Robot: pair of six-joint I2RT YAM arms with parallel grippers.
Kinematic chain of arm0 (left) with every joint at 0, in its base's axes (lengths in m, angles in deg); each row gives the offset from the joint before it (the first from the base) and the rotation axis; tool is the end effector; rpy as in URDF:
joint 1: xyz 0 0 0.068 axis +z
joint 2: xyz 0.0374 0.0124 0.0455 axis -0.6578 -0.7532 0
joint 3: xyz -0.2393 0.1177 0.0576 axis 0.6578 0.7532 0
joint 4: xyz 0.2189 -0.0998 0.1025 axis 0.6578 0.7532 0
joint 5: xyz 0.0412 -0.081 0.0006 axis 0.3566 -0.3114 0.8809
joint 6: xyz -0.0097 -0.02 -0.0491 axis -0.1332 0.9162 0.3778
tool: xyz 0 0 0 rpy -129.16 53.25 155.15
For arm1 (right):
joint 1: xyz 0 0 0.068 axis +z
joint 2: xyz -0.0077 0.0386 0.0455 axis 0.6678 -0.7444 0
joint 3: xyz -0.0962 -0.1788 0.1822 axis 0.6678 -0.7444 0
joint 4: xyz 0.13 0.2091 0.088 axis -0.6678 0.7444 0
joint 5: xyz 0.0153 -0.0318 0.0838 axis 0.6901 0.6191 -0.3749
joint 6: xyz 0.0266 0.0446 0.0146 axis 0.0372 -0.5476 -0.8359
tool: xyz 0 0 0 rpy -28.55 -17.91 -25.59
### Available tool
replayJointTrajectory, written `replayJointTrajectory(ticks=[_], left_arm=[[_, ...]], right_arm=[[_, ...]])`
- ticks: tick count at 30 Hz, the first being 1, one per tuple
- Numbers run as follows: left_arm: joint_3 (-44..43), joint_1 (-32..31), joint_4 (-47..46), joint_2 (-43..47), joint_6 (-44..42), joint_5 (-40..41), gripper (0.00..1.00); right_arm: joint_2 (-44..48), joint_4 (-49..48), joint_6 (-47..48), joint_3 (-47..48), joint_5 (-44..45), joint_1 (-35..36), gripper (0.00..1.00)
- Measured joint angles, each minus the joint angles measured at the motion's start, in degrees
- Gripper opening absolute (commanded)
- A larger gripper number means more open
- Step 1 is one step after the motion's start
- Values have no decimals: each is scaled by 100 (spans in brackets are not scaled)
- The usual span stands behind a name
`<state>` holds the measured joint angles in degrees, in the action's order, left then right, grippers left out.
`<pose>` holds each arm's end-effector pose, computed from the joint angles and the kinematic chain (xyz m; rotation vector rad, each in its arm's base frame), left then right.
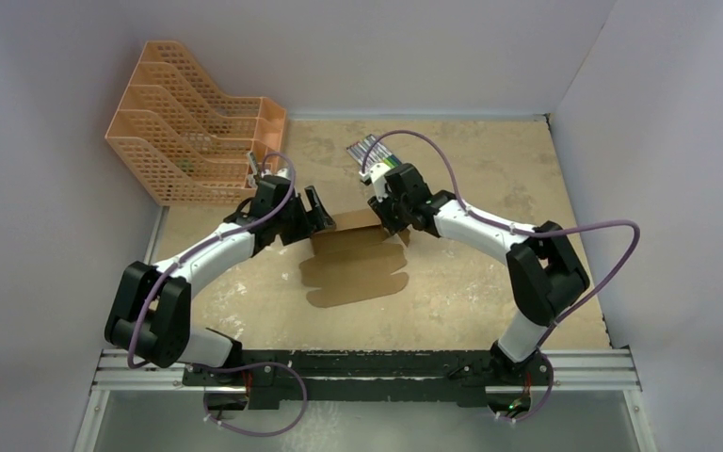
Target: Fold the paper box
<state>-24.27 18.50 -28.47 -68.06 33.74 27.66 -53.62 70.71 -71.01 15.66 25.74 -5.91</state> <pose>0.2687 -0.1182 0.2133 -0.4095 2.4202 -0.7585 0.3052 0.2215 0.2279 -0.8239 2.1425 0.2693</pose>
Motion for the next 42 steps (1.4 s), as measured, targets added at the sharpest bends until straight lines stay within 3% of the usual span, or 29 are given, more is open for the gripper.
replayJointTrajectory(ticks=[9, 18, 32, 38, 42], left_arm=[[0, 26, 20, -7, -175, -39, 78], [142, 26, -98, 76, -94, -39, 76], [442, 26, -337, 129, 15, -26, 74], [450, 26, -328, 140, 7, 13, 73], [450, 22, -328, 140, 7, 20, 73]], right_arm=[[-295, 168, 382, 70, 413, 151, 37], [-431, 496, -640, 398, 511, 151, 24], [-133, 573, -2138, 188, 319, 146, 40], [-59, 389, -2142, -44, 138, 85, 43], [223, 199, -1939, -389, -297, -59, 51]])
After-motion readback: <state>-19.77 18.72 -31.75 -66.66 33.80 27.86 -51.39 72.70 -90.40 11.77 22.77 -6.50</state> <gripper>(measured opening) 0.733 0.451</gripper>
